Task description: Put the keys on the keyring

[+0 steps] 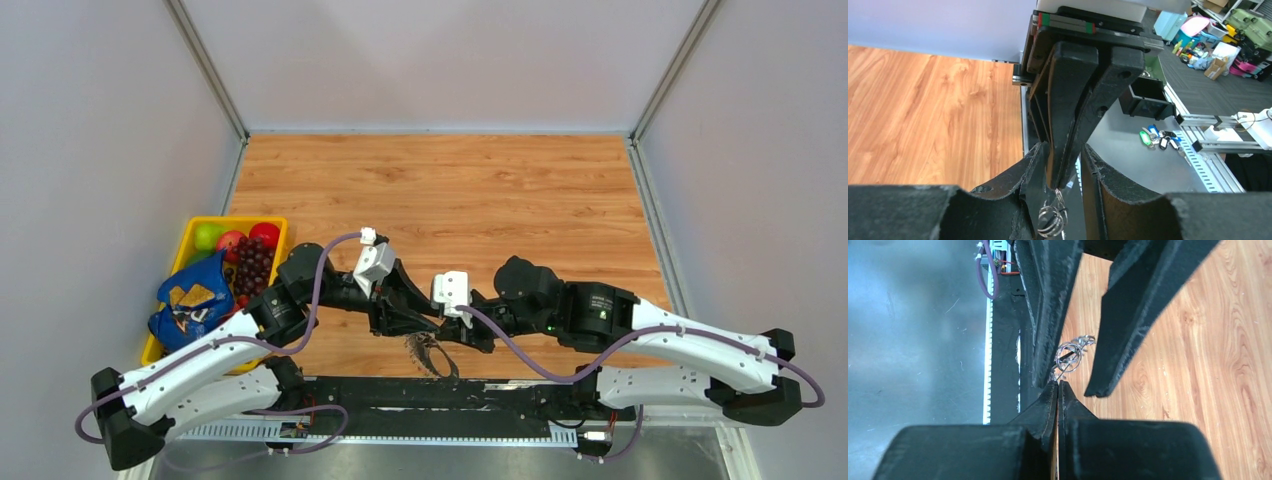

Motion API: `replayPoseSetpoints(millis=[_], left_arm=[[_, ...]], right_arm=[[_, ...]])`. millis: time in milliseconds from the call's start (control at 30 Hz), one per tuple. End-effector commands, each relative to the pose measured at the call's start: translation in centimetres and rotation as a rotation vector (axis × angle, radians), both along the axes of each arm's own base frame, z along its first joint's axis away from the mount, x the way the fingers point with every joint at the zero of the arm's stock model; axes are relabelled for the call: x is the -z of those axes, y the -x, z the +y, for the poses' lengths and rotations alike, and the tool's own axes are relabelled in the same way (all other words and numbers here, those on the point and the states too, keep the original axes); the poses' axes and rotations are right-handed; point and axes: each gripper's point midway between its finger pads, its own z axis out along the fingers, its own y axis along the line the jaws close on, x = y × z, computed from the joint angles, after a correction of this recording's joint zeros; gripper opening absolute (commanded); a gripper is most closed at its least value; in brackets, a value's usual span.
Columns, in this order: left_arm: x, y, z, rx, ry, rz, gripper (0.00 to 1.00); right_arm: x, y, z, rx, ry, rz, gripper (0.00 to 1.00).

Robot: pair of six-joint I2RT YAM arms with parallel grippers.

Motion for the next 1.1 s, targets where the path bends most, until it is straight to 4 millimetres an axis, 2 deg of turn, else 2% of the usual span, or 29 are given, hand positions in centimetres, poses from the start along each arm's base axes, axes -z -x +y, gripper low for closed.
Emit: replayPoseSetpoints(millis=[0,233,667,1067], left_arm=[[-3.1,0.5,0.9,-0.017,0.087,-0.066,0.41],[-4.0,-0.8,2.2,-0.161,0.124,-0.085,0.45],[-2.8,-1.0,1.5,-0.146,0.088,-0.041,0.5],[-2.1,-0.8,1.7,-0.146,0.072,-0.026,0.52]], right_arm=[[-4.5,-1.0,-0.2,0.06,-0.14,-0.047,0.0],[-5.3,-1.4,-0.4,0.086,-0.181,-0.07,0.0],[-8.0,-2.2,-0.4,0.137,-0.287,-0.094,0.0],[-9.0,-2.9,-0.5,0.167,-0.304,-0.122,0.0]])
